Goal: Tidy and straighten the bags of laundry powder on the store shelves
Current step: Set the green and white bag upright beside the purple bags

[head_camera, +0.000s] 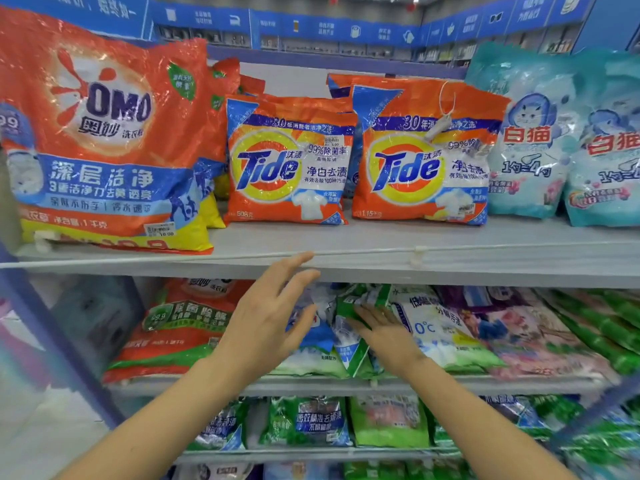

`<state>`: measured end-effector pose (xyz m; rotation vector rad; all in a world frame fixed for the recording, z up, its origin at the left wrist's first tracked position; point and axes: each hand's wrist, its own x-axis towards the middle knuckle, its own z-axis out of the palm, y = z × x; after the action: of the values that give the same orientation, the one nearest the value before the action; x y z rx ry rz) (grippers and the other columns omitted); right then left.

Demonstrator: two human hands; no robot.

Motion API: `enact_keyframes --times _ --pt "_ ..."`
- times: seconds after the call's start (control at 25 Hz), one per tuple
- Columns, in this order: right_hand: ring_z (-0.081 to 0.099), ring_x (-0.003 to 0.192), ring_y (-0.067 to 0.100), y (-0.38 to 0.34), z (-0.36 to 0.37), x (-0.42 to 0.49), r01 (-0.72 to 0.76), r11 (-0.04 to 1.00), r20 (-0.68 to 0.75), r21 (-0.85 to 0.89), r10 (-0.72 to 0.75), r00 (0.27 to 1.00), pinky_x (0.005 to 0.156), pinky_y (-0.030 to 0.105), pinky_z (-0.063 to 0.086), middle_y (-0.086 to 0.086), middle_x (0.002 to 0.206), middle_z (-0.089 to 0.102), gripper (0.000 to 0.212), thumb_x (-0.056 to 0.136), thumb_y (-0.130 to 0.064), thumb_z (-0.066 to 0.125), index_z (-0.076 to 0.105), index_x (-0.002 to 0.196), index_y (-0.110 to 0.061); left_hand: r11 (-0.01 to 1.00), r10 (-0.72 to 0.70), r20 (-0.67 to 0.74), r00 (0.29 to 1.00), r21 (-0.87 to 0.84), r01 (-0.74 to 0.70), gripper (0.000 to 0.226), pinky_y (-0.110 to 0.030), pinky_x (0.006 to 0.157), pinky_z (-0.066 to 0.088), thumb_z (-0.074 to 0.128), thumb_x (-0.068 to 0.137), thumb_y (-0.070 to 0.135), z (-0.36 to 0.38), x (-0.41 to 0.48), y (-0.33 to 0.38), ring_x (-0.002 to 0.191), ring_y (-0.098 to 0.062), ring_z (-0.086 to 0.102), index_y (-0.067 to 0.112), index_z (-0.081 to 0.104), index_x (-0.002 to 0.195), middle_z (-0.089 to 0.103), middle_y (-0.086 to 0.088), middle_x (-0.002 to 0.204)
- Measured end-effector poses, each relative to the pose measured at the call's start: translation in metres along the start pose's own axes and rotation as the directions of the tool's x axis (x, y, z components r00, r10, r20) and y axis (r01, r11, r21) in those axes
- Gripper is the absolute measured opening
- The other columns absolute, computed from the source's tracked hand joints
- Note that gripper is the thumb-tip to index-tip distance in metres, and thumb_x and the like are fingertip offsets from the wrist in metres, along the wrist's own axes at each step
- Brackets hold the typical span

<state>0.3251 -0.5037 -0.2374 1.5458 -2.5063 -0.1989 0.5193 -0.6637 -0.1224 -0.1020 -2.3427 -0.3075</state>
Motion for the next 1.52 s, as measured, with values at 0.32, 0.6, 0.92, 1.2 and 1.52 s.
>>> enact_keyframes --times 0.32,0.6,0.92,1.2,1.52 --pt "0.071 0.068 0.023 0.013 -0.001 0.009 0.068 0.989 -0.014 -0.132 -0.070 0.997 0.062 0.035 0.057 0.003 0.089 0.074 0.079 0.011 -0.004 0.089 0.076 0.086 -0.025 0.995 -0.079 0.372 0.925 0.081 0.053 0.046 -0.032 0.092 0.047 0.040 0.085 0.038 0.034 -0.034 -0.016 0.113 -0.020 0.055 0.013 0.053 0.123 0.055 -0.005 0.127" --pt "0.065 0.049 0.014 0.030 -0.038 -0.024 0.061 0.998 -0.183 -0.031 -0.066 0.981 0.049 0.020 0.049 -0.002 0.085 0.075 0.047 0.043 -0.005 0.084 0.075 0.086 -0.022 0.958 -0.263 0.568 0.779 0.058 0.281 0.060 -0.027 0.109 0.024 0.051 0.094 0.035 0.061 -0.040 -0.019 0.137 -0.017 0.029 0.019 0.025 0.145 0.031 0.000 0.150" --pt "0.044 0.031 0.020 0.029 -0.106 -0.058 -0.156 0.985 -0.549 0.070 0.169 0.819 0.045 0.017 0.023 -0.002 0.042 0.055 0.008 0.074 -0.012 0.060 0.067 0.070 -0.014 0.838 -0.254 0.624 0.739 -0.240 0.491 0.091 -0.031 0.111 0.030 0.069 0.073 0.054 0.089 -0.018 0.025 0.134 -0.006 0.034 0.029 0.020 0.145 0.033 0.011 0.147" --pt "0.048 0.042 0.024 0.048 -0.178 -0.093 -0.143 0.942 -0.570 0.304 0.300 0.765 0.042 0.029 0.036 0.000 0.049 0.054 0.035 0.089 -0.035 0.038 0.056 0.071 -0.011 0.593 -0.188 0.456 0.870 -0.653 0.471 0.028 -0.023 0.078 0.055 0.066 0.085 0.021 0.058 0.021 0.074 0.086 0.004 0.065 0.034 0.055 0.108 0.068 0.025 0.096" --pt "0.031 0.042 0.018 0.079 -0.210 -0.119 -0.163 0.938 -0.723 0.306 0.340 0.601 0.041 0.036 0.035 -0.006 0.049 0.031 0.034 0.093 -0.033 0.037 0.047 0.071 -0.010 0.939 -0.049 0.301 0.952 -0.310 0.146 0.043 -0.042 0.070 0.053 0.065 0.075 0.053 -0.035 0.120 0.087 0.075 -0.016 0.065 0.014 0.065 0.093 0.069 0.000 0.084"
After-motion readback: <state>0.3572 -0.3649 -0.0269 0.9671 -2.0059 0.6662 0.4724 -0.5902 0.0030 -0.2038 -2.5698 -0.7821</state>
